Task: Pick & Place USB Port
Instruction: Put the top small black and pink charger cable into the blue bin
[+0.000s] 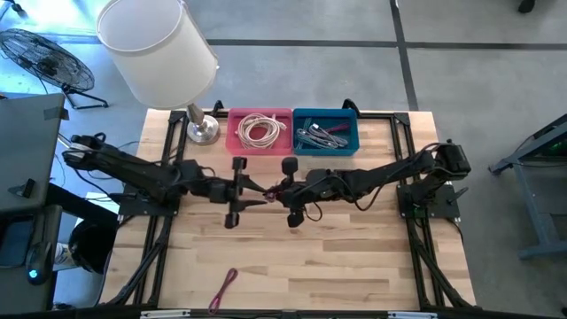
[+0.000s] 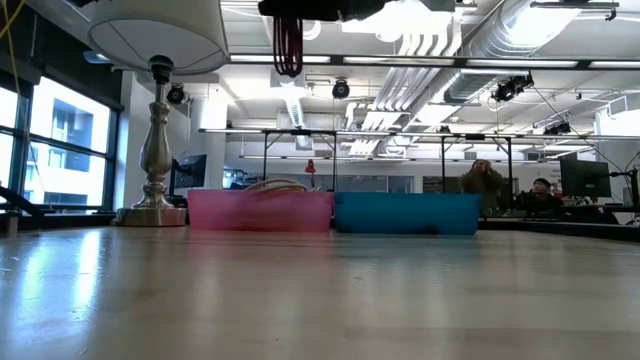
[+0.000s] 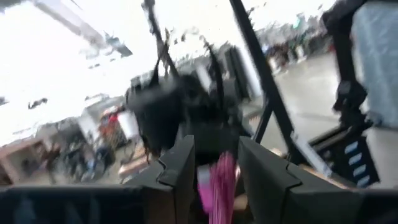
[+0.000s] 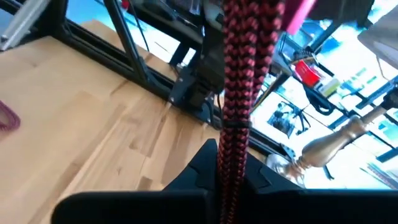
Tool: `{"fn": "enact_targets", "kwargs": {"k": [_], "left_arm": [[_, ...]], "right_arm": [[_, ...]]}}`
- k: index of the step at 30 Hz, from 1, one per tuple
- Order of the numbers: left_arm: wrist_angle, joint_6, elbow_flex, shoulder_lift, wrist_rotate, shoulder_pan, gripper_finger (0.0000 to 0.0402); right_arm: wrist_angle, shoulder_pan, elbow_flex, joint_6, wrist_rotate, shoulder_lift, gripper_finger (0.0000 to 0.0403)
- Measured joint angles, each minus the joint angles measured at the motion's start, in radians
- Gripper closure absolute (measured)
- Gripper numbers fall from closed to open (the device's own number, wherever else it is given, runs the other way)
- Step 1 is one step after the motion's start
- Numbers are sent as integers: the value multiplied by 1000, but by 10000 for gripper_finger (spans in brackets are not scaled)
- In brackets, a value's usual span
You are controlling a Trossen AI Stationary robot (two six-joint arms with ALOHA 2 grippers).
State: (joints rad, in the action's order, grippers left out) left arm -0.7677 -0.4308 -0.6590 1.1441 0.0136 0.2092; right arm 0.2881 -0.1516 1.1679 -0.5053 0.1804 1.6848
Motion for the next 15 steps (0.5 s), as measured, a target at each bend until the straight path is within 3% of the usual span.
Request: {"fn": "enact_targets", "kwargs": {"k": [4, 8, 15], "left_arm": [[42, -7, 0, -96, 51, 0, 280], [169, -9, -1, -191, 63, 0, 279], [369, -10, -1, -277, 58, 0, 279]], "right_arm": [[-25, -2, -1, 0, 43, -8, 397], [-101, -1, -1, -12, 183, -25, 397], [-409, 108, -1, -5, 419, -117, 397]]}}
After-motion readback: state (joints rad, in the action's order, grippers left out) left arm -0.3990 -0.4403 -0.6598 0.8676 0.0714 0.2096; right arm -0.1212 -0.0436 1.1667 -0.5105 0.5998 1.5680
